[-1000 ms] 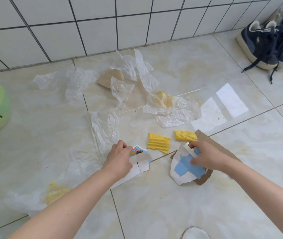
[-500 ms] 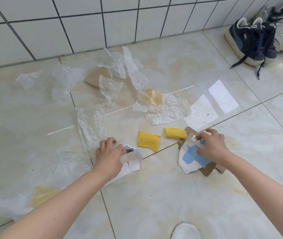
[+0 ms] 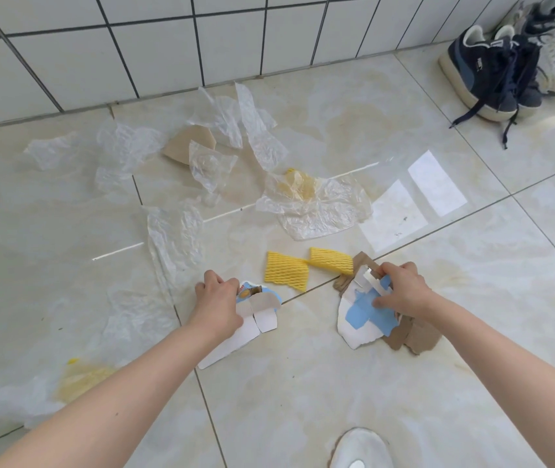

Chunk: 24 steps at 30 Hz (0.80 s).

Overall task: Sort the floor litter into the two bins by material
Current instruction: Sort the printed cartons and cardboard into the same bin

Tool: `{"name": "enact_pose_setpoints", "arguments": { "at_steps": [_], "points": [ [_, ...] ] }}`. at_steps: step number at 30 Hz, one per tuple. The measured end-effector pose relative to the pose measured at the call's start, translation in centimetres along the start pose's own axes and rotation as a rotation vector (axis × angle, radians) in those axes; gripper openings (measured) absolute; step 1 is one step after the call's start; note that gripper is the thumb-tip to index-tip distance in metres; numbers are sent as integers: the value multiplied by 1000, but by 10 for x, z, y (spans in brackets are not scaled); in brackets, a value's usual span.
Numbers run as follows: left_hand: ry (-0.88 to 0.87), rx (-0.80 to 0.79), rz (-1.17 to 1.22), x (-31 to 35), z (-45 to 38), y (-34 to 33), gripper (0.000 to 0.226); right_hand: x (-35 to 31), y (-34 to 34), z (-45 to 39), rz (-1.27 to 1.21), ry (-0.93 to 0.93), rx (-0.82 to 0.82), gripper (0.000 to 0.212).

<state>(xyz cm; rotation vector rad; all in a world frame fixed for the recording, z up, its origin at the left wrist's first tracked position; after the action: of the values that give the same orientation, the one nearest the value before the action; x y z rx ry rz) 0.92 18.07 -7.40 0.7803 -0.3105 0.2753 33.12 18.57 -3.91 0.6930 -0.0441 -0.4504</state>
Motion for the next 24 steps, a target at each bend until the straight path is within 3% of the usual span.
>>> {"name": "enact_pose_setpoints", "arguments": {
  "at_steps": [3, 8, 15, 24],
  "points": [
    [7, 23, 25, 0, 2, -3, 30, 0, 0, 8, -68, 37, -25, 39],
    [69, 108, -130, 2, 5, -1, 31, -8, 8, 19, -104, 73, -8, 33],
    [62, 35, -134, 6, 5, -7, 32, -35, 24, 41, 161, 10, -49, 36],
    [74, 28, -45, 0, 13, -6, 29, -72, 30, 65, 51, 161, -14, 28]
  ]
}}
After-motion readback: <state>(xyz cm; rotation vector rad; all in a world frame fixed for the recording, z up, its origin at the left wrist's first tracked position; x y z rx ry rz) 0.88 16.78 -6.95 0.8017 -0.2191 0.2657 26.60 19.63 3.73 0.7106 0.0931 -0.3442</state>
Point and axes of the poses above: each hand's wrist, its own z-axis away from the middle knuckle, its own y-axis out of the back of the hand, x = y × z, the point moved 5 cm from there along -z, towards the middle knuckle, and after that the axes turned 10 degrees about -x, right-handed, at the moved point
